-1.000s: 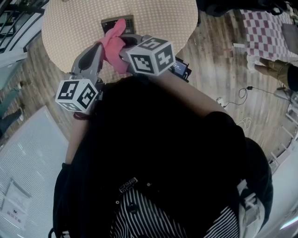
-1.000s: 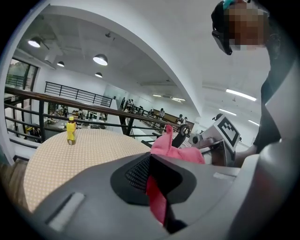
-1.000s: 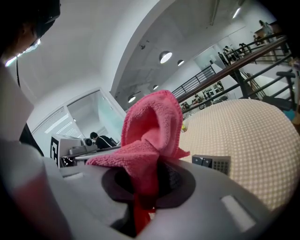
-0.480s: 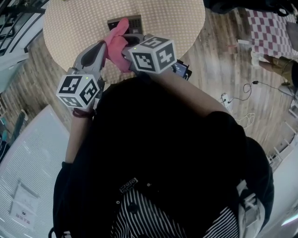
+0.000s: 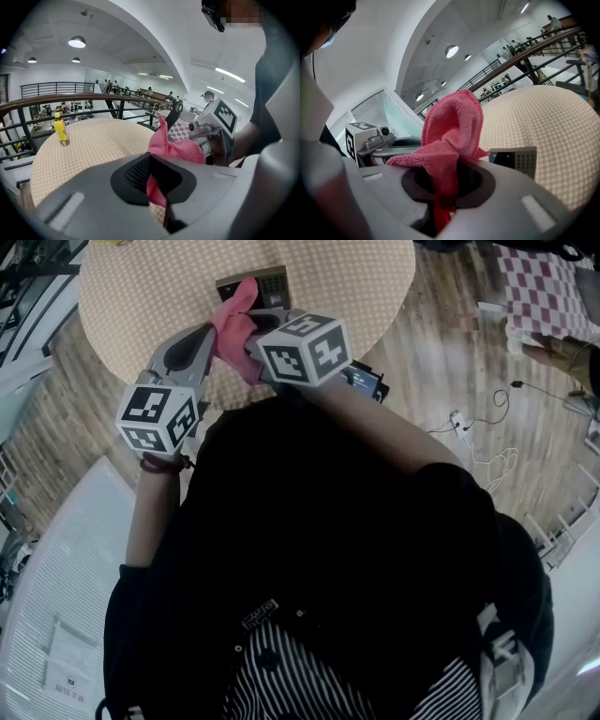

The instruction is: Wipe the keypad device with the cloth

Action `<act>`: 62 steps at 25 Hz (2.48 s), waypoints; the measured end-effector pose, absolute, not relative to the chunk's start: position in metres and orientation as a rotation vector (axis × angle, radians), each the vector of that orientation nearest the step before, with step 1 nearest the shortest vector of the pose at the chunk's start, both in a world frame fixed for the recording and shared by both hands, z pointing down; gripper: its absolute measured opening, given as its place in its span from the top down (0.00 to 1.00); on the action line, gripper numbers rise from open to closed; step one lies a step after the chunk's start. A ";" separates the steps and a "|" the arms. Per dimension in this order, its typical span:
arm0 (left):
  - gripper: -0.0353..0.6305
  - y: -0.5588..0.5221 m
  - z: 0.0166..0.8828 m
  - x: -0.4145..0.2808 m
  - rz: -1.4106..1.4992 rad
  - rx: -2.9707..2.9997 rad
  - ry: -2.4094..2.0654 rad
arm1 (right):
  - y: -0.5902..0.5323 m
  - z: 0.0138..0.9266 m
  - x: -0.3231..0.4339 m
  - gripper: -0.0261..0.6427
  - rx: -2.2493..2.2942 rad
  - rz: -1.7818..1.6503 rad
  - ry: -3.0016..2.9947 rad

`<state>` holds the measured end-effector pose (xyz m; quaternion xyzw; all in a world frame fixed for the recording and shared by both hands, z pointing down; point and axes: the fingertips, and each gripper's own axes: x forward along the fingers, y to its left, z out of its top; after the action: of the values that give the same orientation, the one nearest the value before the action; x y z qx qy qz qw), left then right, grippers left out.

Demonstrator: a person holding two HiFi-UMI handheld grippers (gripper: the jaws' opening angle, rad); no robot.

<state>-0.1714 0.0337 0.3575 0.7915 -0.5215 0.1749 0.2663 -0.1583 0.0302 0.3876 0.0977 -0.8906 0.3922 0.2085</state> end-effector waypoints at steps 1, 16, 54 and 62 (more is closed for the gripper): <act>0.94 0.032 0.362 -0.172 0.497 2.149 -1.392 | 0.029 0.392 -0.158 0.87 0.280 1.092 -2.471; 0.94 -0.042 0.420 -0.170 0.972 2.269 -1.127 | 0.008 0.456 -0.166 0.87 0.390 1.130 -2.375; 0.94 -0.095 0.553 -0.151 1.585 2.192 -0.620 | -0.037 0.575 -0.159 0.87 0.508 1.186 -2.162; 0.94 -0.095 0.554 -0.151 1.636 2.196 -0.645 | -0.005 0.612 -0.147 0.87 0.493 1.254 -2.029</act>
<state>-0.1514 -0.0954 0.5538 0.7701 -0.2261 0.5737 0.1635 -0.1466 -0.0048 0.6116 0.1898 -0.7817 0.4831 0.3458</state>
